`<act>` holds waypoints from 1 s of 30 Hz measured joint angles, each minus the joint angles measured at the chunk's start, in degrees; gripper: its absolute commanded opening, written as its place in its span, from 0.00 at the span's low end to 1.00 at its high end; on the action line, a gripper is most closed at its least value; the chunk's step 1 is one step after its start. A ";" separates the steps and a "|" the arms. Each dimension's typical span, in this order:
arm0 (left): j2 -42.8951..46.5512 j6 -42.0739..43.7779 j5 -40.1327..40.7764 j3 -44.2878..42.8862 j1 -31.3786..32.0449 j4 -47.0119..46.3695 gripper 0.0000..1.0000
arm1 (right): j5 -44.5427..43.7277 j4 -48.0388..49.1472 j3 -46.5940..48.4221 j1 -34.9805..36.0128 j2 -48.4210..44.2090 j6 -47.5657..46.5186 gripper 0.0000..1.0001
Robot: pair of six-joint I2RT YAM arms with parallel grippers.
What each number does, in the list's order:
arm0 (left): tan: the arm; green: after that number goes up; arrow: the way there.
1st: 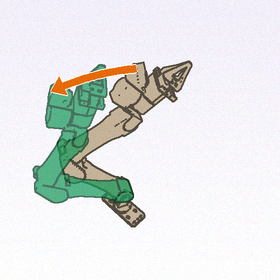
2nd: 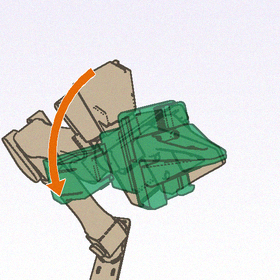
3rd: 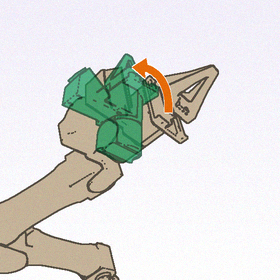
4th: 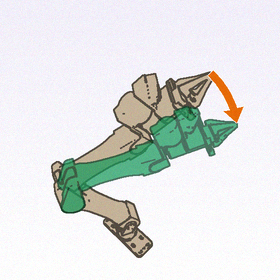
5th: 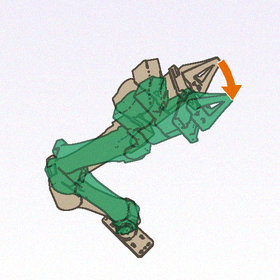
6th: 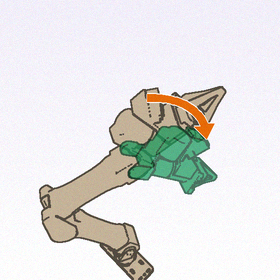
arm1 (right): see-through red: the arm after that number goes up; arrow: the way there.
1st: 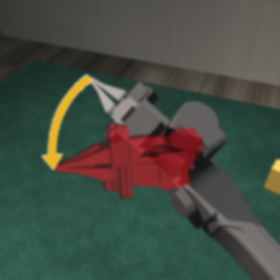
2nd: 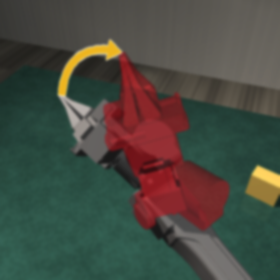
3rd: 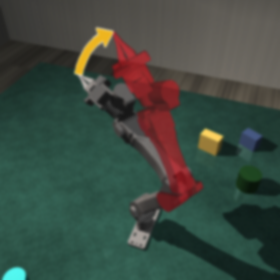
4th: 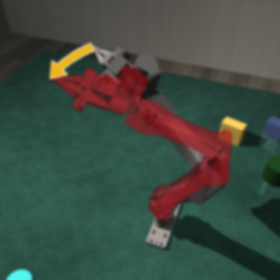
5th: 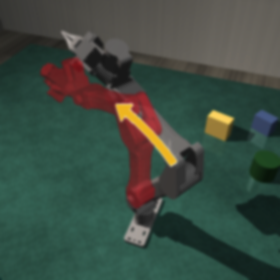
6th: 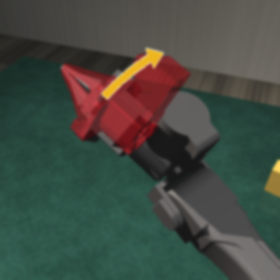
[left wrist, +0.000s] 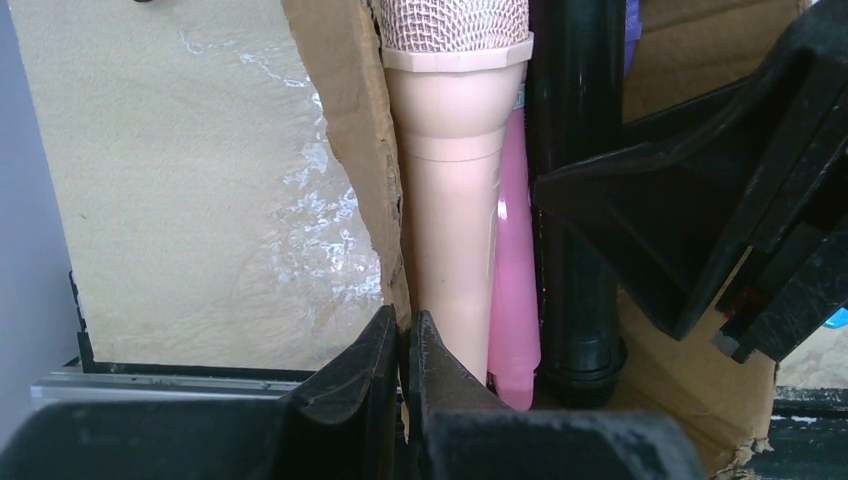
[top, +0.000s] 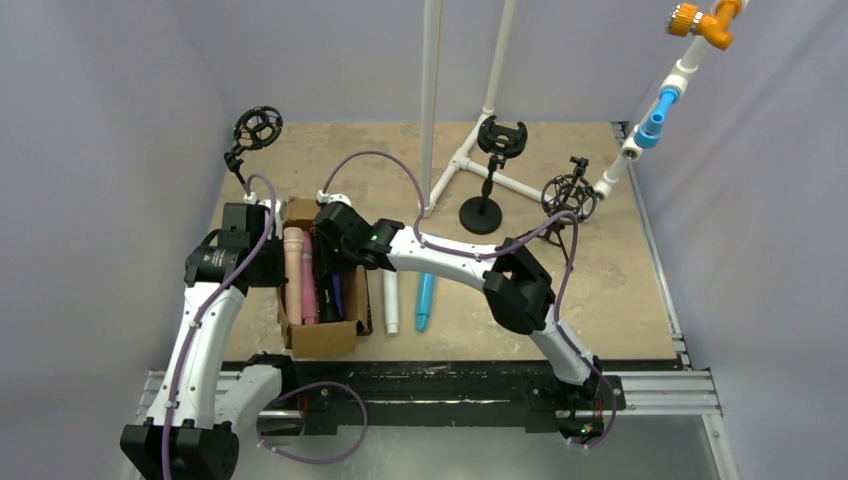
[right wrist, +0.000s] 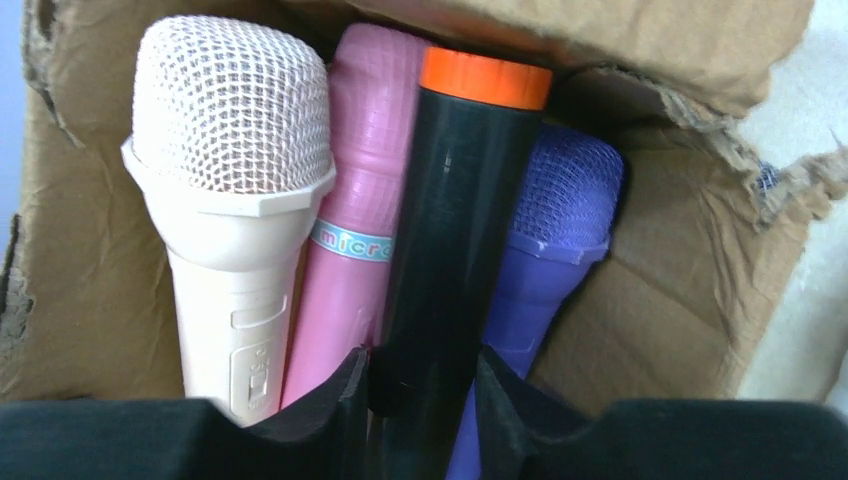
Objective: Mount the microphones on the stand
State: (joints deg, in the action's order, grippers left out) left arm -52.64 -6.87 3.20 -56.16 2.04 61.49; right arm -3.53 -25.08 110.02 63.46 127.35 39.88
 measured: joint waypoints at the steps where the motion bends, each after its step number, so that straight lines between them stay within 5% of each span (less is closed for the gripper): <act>1: 0.00 0.00 0.04 0.00 0.00 0.07 0.00 | 0.09 0.52 -0.15 -0.07 -0.02 0.52 0.12; 4: 0.04 0.04 0.33 0.00 -0.02 -0.17 0.00 | 0.20 3.21 -2.49 -0.13 -1.07 1.07 0.00; 16: 0.28 0.42 1.66 0.00 0.02 -0.52 0.00 | 2.23 4.83 -9.64 -1.27 -17.40 -0.92 0.00; 24: 0.94 0.63 3.04 0.00 0.02 -0.57 0.00 | 2.69 0.24 -30.93 -13.42 -44.78 -4.28 0.00; 30: 0.92 0.63 3.02 0.00 0.02 -0.57 0.00 | -2.89 -9.68 -43.80 -20.57 -53.77 -7.93 0.00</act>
State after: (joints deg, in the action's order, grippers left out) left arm -51.72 -6.24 6.22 -56.16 2.07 60.93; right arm -6.42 -34.76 66.22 42.89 73.58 31.94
